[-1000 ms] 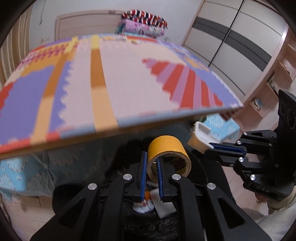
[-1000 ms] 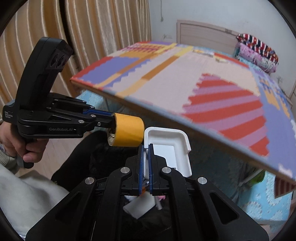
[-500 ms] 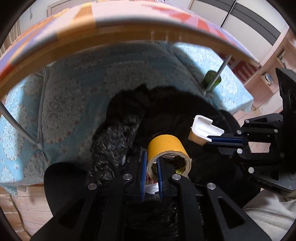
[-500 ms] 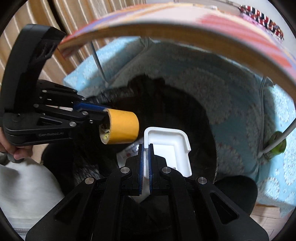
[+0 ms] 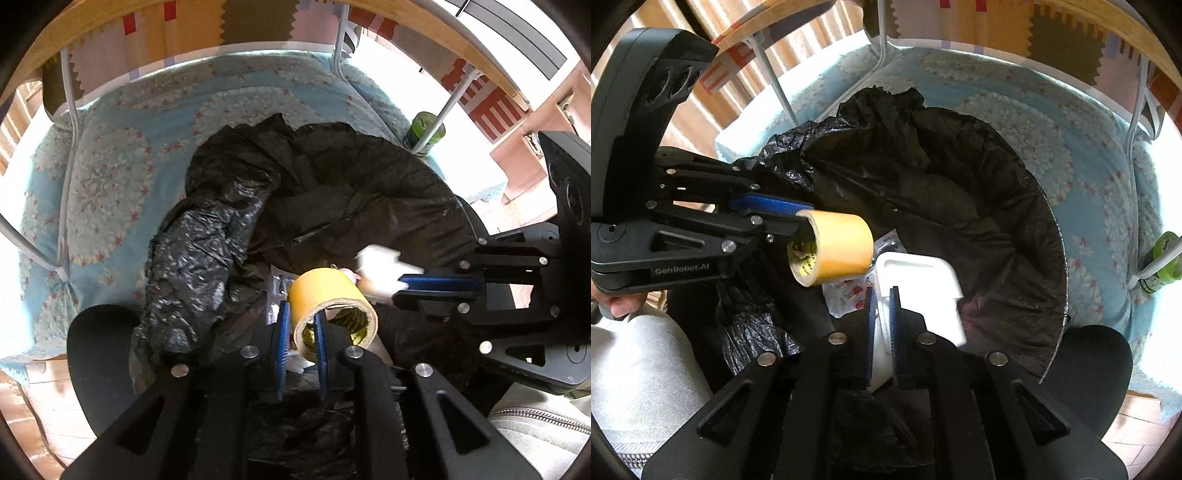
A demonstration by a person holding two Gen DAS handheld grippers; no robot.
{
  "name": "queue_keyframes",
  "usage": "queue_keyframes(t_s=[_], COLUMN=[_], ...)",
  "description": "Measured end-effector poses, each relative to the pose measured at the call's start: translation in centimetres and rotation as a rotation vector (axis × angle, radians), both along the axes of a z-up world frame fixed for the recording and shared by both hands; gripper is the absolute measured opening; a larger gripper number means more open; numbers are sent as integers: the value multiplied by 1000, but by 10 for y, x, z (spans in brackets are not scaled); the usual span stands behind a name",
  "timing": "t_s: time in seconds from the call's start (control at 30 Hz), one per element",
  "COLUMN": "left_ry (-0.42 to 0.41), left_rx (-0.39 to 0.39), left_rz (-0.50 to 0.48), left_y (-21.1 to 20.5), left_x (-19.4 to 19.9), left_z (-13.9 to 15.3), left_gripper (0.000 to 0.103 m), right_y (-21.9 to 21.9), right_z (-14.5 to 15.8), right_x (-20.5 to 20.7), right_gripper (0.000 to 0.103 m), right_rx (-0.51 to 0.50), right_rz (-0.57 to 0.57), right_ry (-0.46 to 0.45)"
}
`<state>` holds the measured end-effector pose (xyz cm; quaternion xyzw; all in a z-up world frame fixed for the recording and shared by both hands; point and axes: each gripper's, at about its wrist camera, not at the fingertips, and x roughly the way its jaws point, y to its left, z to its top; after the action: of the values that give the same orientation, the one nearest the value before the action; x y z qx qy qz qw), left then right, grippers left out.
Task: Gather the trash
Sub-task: 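Open both tools to drop the tape roll and white tray into the bin, then move both tools back over the bed toward the ointment tube and paper box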
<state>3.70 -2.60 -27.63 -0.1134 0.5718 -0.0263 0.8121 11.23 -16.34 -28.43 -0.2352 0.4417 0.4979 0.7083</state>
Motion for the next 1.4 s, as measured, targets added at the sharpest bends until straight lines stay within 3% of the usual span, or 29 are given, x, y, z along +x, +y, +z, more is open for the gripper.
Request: queue_keyframes(t_s=[0.1,0.2,0.23,0.27,0.8,1.4], left_ry=[19,10,-5,-19,-99,-245], left_rx=[-17,-14,-24,-32,-36,0], left_rz=[3,7,8,10,-23,-58], left_y=[-2,-4,-4,-4,-13,-4], left_x=[1,0,-1,-2,-5,-11], left_z=[-1,3,6,10,45,114], left_gripper=[18,39,50,54,54,54], right_y=[-1,-2,-3,-4,-16,-28], right_z=[2,6,7,8,39,112], right_x=[-2,-4,-4,-3,-1,3], right_gripper=[21,22,22,22,22,30], right_rx=[5,13,15,17,74,175], right_rz=[3,2,0,-2,-24,-30], right_ry=[-8,-15,-16,-16,-46,-162])
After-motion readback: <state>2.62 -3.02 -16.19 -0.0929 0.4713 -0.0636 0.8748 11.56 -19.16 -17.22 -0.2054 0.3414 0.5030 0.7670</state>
